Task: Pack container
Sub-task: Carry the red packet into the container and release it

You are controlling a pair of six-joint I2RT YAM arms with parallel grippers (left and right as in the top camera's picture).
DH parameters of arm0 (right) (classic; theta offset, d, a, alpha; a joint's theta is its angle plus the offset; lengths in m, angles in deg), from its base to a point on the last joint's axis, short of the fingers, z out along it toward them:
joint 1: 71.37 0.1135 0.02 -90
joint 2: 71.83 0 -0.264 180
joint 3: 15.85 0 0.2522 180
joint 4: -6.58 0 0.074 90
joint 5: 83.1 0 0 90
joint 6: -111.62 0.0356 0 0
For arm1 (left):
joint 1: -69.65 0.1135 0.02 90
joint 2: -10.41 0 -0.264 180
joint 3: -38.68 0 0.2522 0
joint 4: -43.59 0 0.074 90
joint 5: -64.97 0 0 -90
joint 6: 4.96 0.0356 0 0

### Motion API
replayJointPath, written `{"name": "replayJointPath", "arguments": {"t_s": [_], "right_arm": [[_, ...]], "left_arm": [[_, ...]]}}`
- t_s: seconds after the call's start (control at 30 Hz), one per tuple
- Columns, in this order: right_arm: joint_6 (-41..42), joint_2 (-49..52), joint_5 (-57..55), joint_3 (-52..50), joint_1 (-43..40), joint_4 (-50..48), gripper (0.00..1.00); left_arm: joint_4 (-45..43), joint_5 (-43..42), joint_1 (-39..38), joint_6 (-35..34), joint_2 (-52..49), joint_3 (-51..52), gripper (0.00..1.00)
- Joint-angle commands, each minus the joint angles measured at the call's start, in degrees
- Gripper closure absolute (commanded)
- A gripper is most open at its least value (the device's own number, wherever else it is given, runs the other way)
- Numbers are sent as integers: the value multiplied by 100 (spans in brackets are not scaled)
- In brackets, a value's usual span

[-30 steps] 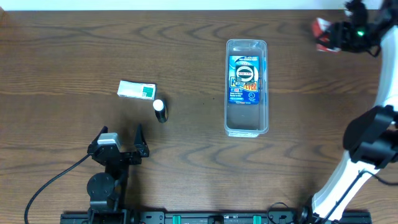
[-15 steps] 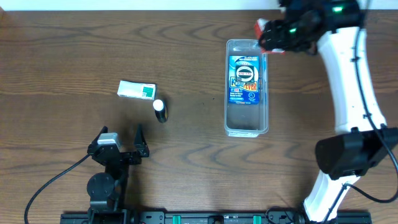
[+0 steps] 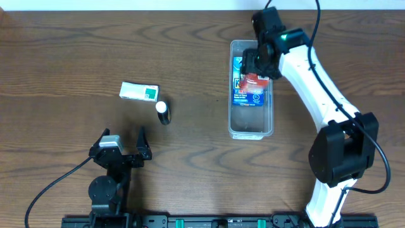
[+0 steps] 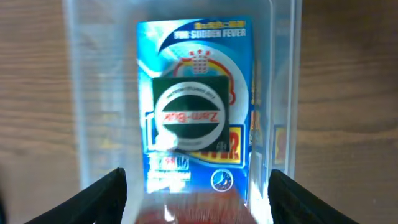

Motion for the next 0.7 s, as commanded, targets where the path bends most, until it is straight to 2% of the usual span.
{"name": "replayJointPath", "arguments": {"t_s": [0.0,0.47,0.67], "right_arm": [[310,50,-286,-328,42,-339,30],[302,50,-286,-549,33,-1056,27],[175,50,-79,-549,37,-940,27]], "left_arm": [[92,-59,31,33,4,181,2],[92,-61,31,33,4,181,2],[92,-61,31,33,4,181,2]]}}
